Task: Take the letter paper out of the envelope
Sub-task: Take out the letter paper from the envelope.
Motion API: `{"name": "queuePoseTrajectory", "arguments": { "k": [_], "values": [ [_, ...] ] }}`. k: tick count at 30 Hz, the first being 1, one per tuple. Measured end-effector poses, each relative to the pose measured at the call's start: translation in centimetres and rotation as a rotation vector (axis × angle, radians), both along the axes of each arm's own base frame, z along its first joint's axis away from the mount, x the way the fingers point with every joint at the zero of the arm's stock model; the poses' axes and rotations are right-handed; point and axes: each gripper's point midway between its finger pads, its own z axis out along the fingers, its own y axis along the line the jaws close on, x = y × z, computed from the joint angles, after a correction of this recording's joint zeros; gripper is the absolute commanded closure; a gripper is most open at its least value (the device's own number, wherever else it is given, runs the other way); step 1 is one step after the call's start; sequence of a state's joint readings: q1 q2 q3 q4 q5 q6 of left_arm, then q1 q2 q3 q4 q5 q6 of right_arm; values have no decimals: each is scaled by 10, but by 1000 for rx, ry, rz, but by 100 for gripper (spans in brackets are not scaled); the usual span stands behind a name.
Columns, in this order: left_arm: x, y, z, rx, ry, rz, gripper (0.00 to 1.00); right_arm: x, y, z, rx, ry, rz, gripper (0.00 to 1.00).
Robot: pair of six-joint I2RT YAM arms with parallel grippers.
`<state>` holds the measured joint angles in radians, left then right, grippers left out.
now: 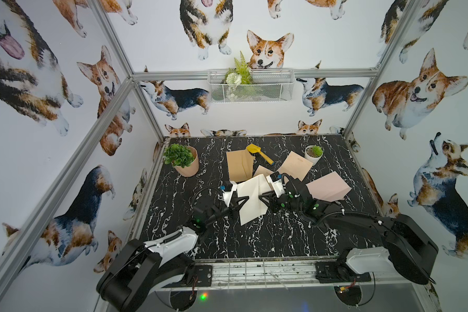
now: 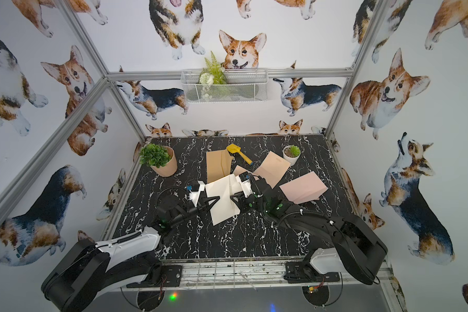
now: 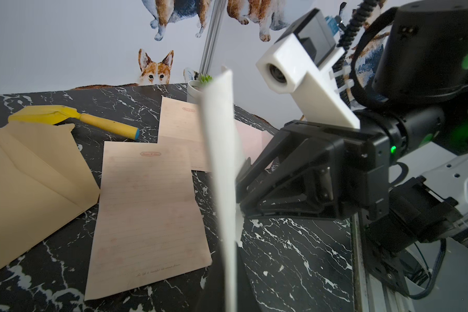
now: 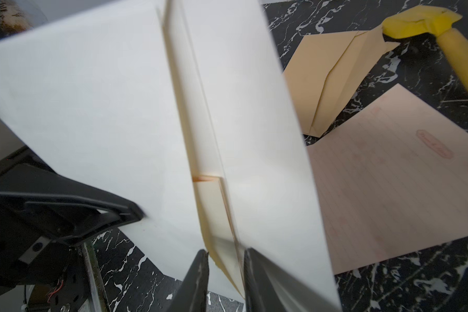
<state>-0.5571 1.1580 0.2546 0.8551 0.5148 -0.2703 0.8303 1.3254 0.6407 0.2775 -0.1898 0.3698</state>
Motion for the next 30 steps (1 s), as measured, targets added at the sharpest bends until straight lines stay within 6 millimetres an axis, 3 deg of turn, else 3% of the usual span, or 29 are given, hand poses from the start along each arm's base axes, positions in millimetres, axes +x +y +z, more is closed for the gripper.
{"name": "queuePoseTrajectory", "arguments": {
  "k": [13,19,30],
  "values": [
    [-1,1,3,-7,-8,1,100,8,7,-10,-8,7,-4,76],
    [-1,1,4,-9,-11,4,100,7,13,-5,25,1,26,67],
    [0,2,2,-4,-4,9,100,-3,23,1,79,2,101,62]
  ]
}}
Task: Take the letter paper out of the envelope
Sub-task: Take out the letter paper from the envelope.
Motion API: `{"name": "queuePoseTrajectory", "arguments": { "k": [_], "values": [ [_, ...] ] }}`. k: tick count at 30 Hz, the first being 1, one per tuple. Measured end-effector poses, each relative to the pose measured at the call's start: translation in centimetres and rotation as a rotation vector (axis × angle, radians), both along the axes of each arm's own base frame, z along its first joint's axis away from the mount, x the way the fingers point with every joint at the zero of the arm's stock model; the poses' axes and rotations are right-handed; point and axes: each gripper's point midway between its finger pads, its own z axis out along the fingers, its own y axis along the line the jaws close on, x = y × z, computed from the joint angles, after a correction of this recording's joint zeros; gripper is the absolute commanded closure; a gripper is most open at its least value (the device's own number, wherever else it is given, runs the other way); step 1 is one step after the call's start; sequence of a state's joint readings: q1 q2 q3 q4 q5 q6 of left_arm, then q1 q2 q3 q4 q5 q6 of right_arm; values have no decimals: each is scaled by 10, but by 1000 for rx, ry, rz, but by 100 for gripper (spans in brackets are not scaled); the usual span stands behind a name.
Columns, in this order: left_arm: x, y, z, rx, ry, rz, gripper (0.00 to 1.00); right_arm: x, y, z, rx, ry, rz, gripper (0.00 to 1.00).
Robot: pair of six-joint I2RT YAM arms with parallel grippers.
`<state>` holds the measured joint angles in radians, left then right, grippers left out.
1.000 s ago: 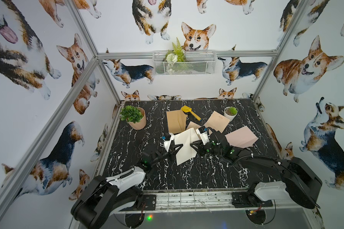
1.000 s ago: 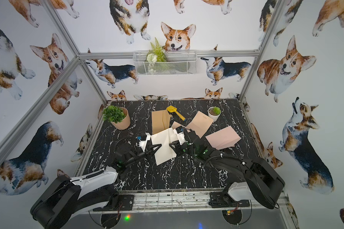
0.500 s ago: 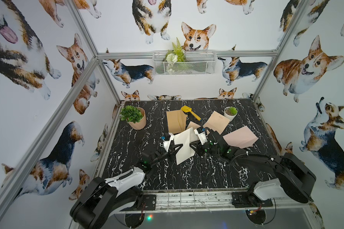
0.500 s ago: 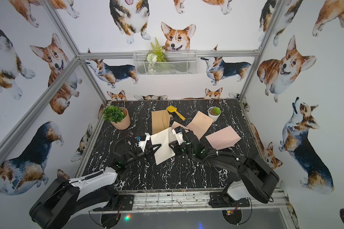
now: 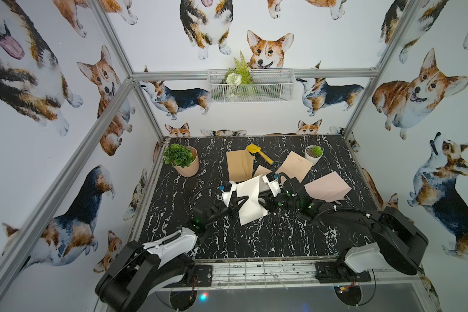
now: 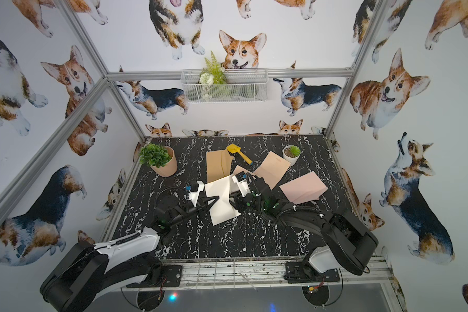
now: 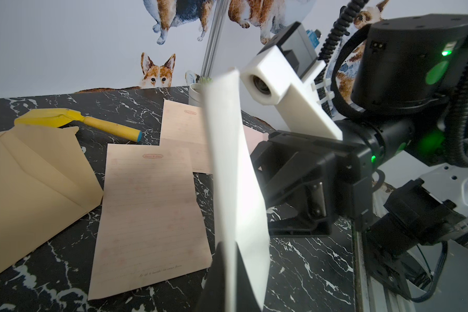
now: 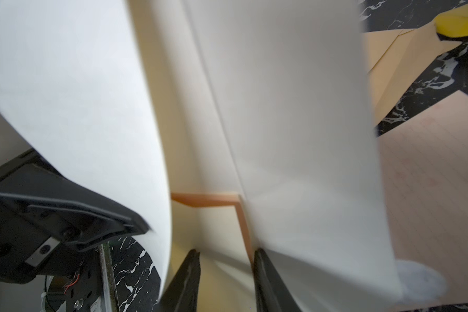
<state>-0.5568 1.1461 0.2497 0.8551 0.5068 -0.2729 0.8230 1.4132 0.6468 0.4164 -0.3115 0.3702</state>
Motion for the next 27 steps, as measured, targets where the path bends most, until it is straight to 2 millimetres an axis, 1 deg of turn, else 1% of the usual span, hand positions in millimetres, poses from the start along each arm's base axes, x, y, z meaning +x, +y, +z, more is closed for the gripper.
{"name": "queuePoseTrajectory", "arguments": {
  "k": [3,7,12,21,22,24,27],
  "values": [
    [0,0,-2,3,5,0,100,-2,0,0,7,2,11,63],
    [1,-1,-3,5,8,0,100,-5,-1,1,12,-1,17,72],
    [2,0,-4,6,10,3,100,-9,-4,4,23,-8,22,80],
    [2,0,-6,9,13,6,100,-14,-13,8,31,-28,9,92],
    [2,0,-5,8,12,6,100,-14,-13,9,31,-30,8,92],
    [2,0,-4,6,9,6,95,-15,-15,10,35,-36,6,93],
    [1,0,-1,1,1,5,93,-17,-18,12,39,-45,4,94]
  ]
}}
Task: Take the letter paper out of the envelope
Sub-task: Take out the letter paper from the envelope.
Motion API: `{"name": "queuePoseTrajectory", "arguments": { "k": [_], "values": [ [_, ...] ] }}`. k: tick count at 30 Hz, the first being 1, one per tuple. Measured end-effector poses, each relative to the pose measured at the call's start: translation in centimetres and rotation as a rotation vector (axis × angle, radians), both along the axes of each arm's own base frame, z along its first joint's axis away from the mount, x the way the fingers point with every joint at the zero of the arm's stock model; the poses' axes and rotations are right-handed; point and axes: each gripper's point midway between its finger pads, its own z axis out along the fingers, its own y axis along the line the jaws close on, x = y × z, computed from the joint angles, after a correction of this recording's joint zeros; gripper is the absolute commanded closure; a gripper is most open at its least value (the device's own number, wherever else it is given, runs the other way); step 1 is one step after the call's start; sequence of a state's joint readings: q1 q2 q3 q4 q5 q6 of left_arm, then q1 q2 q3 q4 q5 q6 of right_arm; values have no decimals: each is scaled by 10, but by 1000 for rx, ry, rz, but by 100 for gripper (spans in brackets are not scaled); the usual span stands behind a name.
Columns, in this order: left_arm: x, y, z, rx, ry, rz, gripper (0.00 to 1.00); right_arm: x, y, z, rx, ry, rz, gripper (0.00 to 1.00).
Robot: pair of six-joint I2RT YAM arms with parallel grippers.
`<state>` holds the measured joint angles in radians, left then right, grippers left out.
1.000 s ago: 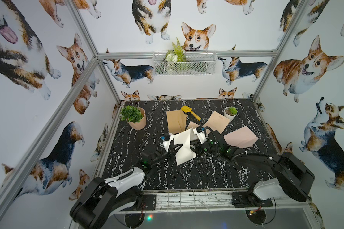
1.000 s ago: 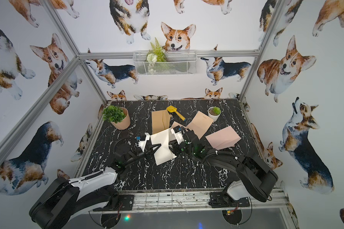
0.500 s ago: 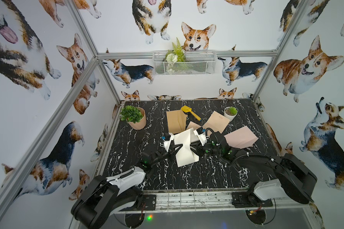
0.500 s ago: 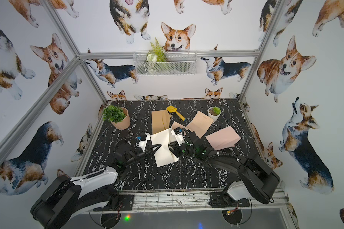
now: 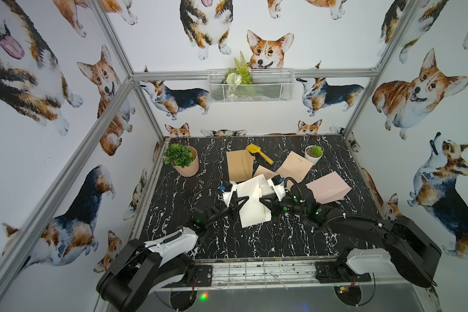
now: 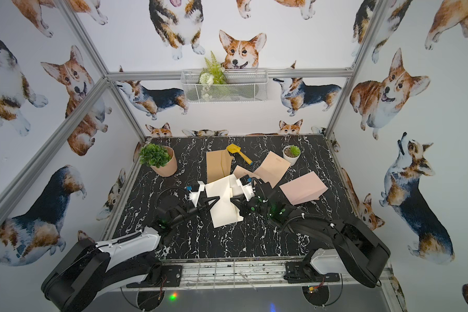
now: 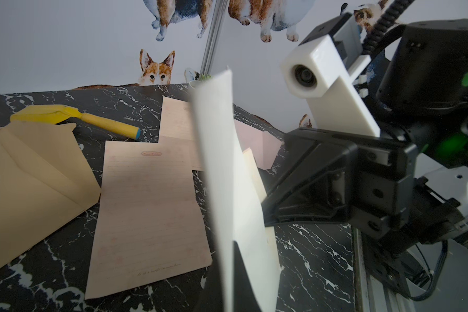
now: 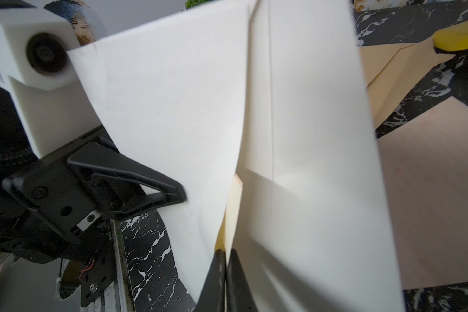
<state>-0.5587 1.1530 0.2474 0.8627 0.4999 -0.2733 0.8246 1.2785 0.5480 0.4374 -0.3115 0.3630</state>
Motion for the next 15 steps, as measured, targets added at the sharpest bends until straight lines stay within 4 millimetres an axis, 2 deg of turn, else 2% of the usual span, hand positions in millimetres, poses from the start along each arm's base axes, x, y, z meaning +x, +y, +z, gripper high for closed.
{"name": "queuePoseTrajectory", "arguments": {
  "k": [7,12,15],
  "values": [
    [-2,1,4,-6,-12,5,88,0,-6,3,3,-21,-24,96],
    [2,5,4,-4,-16,36,67,2,-12,7,1,-46,-47,99],
    [3,7,4,-2,-16,52,67,3,-15,8,-2,-59,-65,100]
  ]
}}
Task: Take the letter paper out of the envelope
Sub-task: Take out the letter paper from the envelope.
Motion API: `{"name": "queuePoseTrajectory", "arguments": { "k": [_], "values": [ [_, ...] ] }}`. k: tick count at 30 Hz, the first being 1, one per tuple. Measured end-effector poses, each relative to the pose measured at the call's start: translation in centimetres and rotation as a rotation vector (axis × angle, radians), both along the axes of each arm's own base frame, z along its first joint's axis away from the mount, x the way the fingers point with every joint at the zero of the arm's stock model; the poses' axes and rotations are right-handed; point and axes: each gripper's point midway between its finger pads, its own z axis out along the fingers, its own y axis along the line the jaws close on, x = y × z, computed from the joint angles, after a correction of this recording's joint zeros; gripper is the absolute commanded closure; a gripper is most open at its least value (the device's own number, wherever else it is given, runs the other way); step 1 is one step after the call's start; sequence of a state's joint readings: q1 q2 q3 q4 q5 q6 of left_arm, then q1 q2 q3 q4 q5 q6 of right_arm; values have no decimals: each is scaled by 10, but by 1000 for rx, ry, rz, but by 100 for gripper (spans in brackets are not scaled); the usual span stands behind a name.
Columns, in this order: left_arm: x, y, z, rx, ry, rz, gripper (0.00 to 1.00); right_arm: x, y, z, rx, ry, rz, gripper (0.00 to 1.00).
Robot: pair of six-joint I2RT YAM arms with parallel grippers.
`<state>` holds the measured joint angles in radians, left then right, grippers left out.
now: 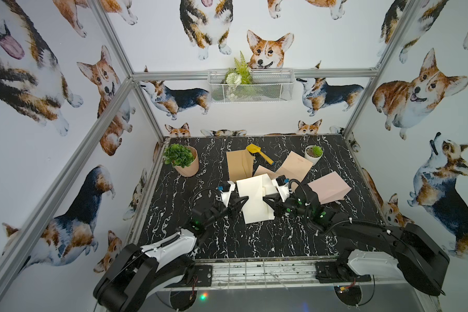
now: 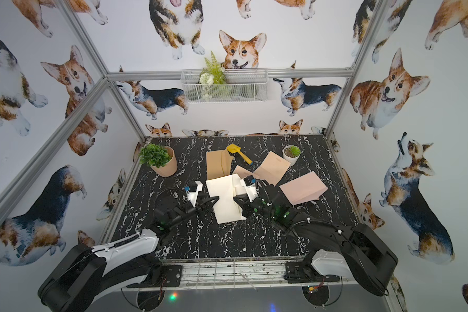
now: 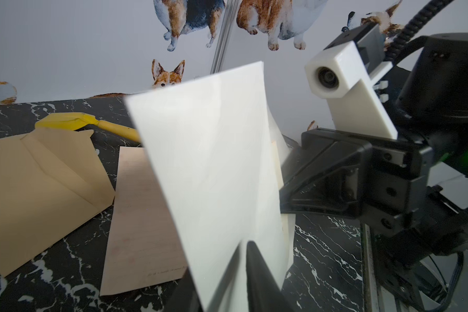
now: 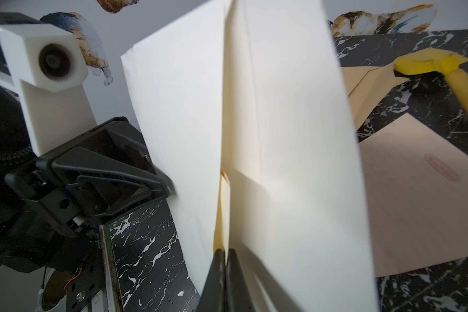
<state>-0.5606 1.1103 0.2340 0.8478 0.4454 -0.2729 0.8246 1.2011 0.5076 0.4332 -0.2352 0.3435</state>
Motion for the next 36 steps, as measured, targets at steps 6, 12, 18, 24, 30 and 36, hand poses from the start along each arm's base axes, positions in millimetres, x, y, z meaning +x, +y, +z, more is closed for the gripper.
{"name": "queuePoseTrajectory", "arguments": {
  "k": [6,12,18,24,30,36],
  "values": [
    [2,4,1,2,-5,28,83,1,-7,0,-10,-11,-30,100],
    [3,5,-1,10,1,38,97,1,-14,-1,-19,-16,-56,100],
    [3,5,-2,12,3,37,100,2,-17,-2,-25,-19,-71,100],
    [1,5,2,5,-6,32,100,-1,-20,7,-7,-38,-70,100],
    [-5,6,9,-6,-24,22,100,-3,-25,16,21,-47,-60,100],
    [6,19,6,14,-24,111,100,8,-47,18,21,-54,-144,100]
  ]
}}
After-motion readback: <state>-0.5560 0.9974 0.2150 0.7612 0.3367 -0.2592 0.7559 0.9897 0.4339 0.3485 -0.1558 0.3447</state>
